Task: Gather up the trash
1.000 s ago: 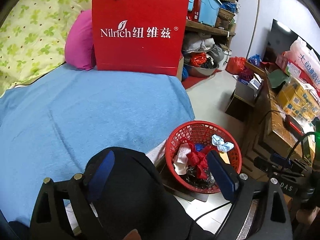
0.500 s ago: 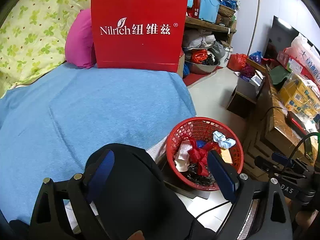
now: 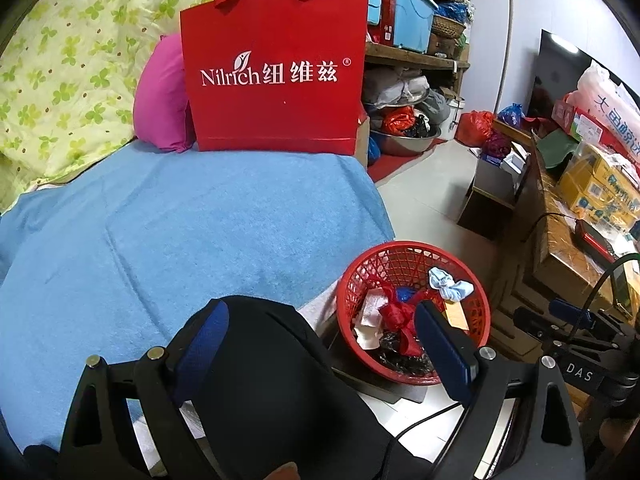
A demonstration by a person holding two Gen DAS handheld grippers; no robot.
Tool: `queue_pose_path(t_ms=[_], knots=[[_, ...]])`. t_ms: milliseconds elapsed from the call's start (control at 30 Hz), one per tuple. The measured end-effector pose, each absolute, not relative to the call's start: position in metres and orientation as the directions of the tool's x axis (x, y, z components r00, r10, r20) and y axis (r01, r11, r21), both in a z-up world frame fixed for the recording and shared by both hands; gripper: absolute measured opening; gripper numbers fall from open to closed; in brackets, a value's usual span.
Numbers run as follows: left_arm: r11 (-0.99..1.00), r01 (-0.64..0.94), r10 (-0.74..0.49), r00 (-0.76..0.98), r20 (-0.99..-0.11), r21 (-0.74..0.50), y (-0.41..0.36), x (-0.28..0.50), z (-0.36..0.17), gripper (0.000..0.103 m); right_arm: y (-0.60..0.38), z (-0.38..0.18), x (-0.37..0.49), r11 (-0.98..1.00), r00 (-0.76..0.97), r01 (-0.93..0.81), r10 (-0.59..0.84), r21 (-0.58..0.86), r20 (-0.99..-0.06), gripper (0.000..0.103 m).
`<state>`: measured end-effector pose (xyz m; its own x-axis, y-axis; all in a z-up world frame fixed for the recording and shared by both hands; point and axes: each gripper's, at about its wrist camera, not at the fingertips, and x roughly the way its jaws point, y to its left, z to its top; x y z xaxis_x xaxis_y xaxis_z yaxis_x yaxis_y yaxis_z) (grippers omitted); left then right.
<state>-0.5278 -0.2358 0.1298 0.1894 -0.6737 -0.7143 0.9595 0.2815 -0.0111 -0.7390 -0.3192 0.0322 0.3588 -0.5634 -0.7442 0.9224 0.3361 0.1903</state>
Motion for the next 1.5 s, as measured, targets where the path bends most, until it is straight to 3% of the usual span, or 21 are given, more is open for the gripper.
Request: queue_pose_path(t_ms=[1500], knots=[[0.268,0.963,-0.68,0.207,-0.704,0.026,-0.235,-0.533,0.129,0.094,-0.318,0.043,-0.737,0.353,0.365,0.919,-0.594,0.175,-0.717,0.075]])
